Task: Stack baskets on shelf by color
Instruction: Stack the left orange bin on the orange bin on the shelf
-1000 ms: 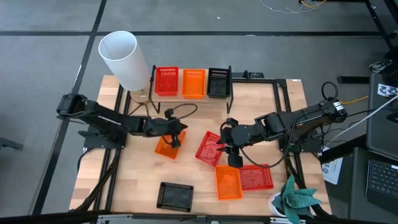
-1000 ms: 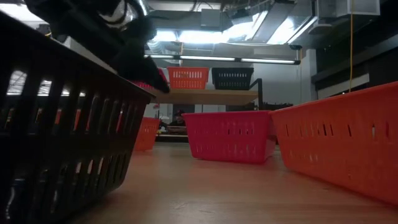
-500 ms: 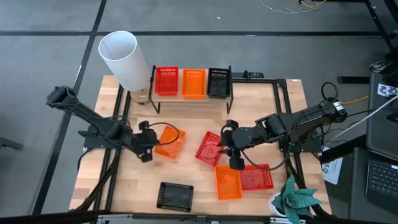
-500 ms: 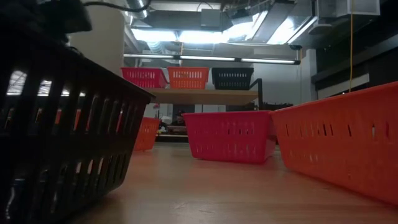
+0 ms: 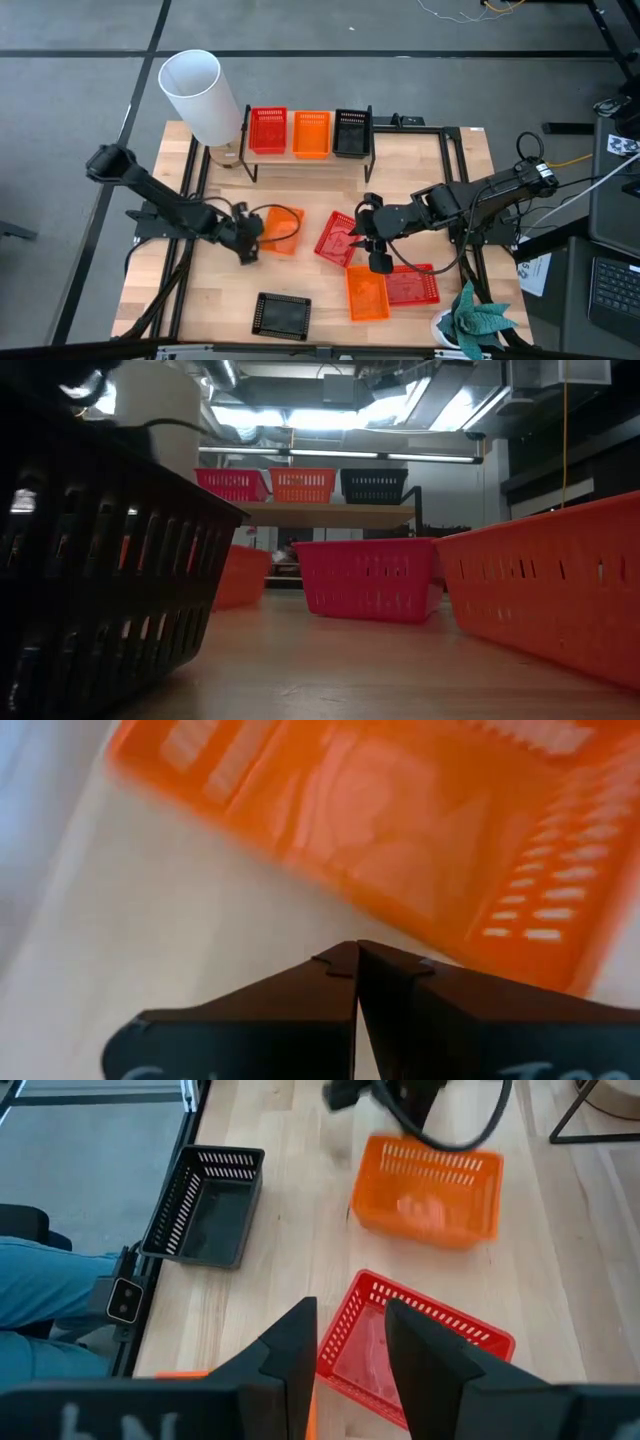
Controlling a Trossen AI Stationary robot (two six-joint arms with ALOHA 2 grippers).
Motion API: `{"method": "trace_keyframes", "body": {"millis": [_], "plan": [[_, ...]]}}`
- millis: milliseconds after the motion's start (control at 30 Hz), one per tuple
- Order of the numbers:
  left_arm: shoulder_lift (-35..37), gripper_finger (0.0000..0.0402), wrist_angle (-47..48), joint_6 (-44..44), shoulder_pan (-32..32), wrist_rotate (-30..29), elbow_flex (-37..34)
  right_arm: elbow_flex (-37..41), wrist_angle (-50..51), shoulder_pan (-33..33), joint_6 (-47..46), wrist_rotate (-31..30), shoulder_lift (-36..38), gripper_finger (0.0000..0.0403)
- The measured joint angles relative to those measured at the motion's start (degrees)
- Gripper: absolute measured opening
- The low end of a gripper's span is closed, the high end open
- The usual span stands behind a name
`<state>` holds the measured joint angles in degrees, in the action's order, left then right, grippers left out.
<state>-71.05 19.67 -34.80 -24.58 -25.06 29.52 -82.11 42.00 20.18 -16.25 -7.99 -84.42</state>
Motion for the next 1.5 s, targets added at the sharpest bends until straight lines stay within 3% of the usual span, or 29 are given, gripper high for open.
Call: {"method": "trace_keyframes", "body": {"millis": [200,300,433,533,733,867,1067,1267,1500], "plan": [[-7.54,0.0,-21.44,10.59,4.13,0.12,0.0,0.0,-0.26,0.0,-1.75,0.01,0.0,0.0118],[-8.47,0.0,-23.18,12.68,5.37,0.15,0.89,0.0,-0.25,0.27,-1.48,0.0,-0.23,0.0118],[-6.07,0.0,-15.36,14.0,4.59,0.9,3.35,0.0,-0.26,0.74,-1.2,0.04,-2.31,0.0118],[-0.46,0.0,-7.11,13.95,2.34,0.9,6.28,0.0,-1.53,1.01,0.81,0.02,-6.03,0.0118],[9.53,0.0,9.29,11.47,-3.98,0.94,11.97,0.0,-13.62,1.03,10.91,0.04,-15.55,0.0118],[15.58,0.0,14.01,10.45,-8.33,0.98,12.33,0.0,-21.09,-0.08,13.42,0.15,-20.89,0.0118],[22.0,0.0,21.43,5.4,-12.62,0.38,12.35,0.04,-24.04,-3.67,7.71,-0.18,-26.56,0.0118],[24.2,0.0,27.05,2.03,-14.3,-3.06,12.33,0.04,-26.29,-5.11,7.53,0.04,-30.51,0.0118],[24.2,0.0,28.22,1.28,-14.36,-3.17,12.33,0.0,-27.01,-5.03,10.32,0.07,-32.32,0.0118]]}}
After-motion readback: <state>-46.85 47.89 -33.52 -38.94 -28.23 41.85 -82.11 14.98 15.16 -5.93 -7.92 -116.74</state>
